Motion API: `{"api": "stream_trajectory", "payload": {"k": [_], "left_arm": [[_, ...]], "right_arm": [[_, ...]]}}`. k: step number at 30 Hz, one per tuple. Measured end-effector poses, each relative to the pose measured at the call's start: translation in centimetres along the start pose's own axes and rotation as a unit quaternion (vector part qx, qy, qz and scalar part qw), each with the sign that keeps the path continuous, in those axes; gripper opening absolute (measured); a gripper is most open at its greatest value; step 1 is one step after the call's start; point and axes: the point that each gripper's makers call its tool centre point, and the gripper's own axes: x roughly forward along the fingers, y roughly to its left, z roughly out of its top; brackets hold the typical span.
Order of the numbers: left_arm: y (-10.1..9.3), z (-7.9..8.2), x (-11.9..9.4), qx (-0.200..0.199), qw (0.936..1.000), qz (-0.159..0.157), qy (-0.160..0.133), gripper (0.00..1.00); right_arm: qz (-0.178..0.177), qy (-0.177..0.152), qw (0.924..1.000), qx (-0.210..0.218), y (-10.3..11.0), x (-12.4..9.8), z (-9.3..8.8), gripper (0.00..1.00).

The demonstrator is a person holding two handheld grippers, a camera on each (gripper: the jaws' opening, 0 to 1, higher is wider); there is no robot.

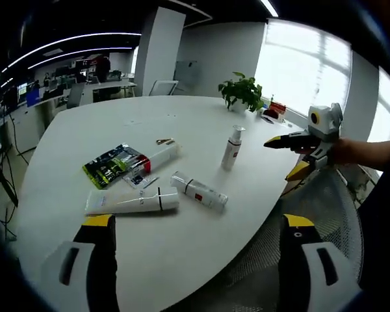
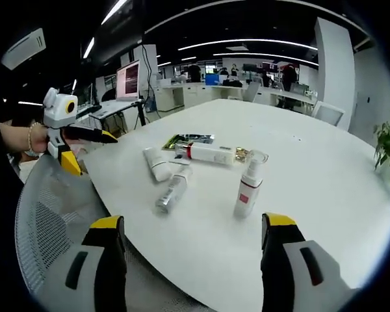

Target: Arrange the skincare products in the storage area until every visible bottle or jar stands upright without overlapping.

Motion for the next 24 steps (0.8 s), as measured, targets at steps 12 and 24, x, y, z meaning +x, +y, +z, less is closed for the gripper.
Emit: {"api": "stream_trajectory", "payload": {"k": [12,24], "left_arm": [[0.4,-0.1,0.2,-0.004,1.0000,-0.001,-0.006,0.97],[0.4,0.1,0.1,-0.018,0.9997,-0.008,-0.012,0.97]], "right_arm": [[0.001,0.005,1.0000,-0.003,0.0,0.4,0.2,0.85],[0.021,0.015,0.9995,-0.019,1.4,3.1,1.6,0.81]]}}
